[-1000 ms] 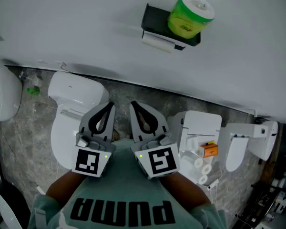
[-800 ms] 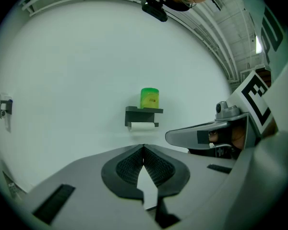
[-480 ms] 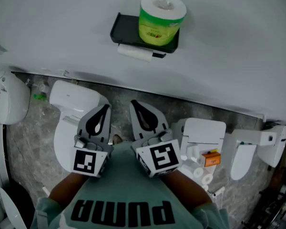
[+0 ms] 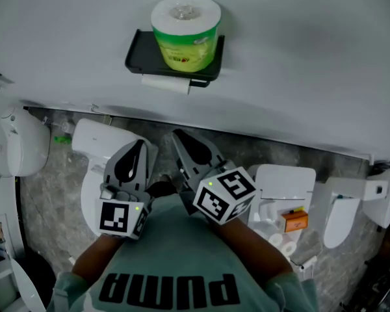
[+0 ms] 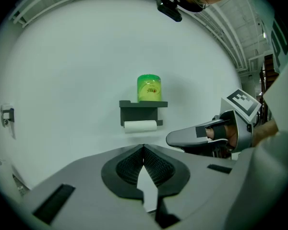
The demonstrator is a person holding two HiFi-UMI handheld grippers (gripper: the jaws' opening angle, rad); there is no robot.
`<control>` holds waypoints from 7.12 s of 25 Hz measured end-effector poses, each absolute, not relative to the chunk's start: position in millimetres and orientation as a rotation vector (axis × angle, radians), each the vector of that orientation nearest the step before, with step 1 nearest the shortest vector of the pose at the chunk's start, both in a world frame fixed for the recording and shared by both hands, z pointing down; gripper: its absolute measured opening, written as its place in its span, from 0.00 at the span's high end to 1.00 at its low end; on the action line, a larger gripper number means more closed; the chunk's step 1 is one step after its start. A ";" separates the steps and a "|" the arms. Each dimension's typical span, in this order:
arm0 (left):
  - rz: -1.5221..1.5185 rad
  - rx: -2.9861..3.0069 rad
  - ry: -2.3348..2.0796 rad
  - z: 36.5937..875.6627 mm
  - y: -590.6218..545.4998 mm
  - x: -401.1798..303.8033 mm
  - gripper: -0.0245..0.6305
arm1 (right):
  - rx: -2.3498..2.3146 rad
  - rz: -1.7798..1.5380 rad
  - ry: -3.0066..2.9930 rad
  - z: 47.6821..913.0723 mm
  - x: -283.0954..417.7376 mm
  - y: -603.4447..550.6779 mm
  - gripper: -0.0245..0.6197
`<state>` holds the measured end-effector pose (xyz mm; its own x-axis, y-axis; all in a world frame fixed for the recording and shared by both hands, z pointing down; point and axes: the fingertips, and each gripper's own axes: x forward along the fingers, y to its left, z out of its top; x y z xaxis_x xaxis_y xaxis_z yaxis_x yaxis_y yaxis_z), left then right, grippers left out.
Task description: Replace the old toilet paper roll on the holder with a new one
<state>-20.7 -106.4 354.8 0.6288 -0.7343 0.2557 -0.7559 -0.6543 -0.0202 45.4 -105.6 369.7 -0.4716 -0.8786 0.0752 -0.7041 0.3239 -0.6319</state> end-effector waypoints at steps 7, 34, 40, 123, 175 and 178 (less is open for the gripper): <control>0.403 2.803 -1.162 361.3 -134.7 -16.4 0.96 | -1.410 -0.952 2.170 374.5 46.5 -130.6 0.95; 0.420 2.957 -0.852 359.9 -219.6 -15.2 0.96 | -1.208 -1.056 1.607 363.3 51.8 -215.0 0.68; 0.416 2.969 -0.830 359.9 -227.4 -10.6 0.96 | -1.182 -1.042 1.576 359.7 56.8 -224.1 0.68; 0.298 3.013 -0.675 346.3 -166.8 117.3 0.96 | -1.326 -0.948 1.487 350.6 191.9 -154.7 0.69; 0.238 2.927 -0.630 356.9 -184.8 52.1 0.96 | -1.922 -0.459 1.996 271.3 92.8 -144.5 0.69; 0.225 2.920 -0.648 356.1 -189.6 45.9 0.96 | -1.946 -0.415 2.031 262.5 84.2 -149.0 0.69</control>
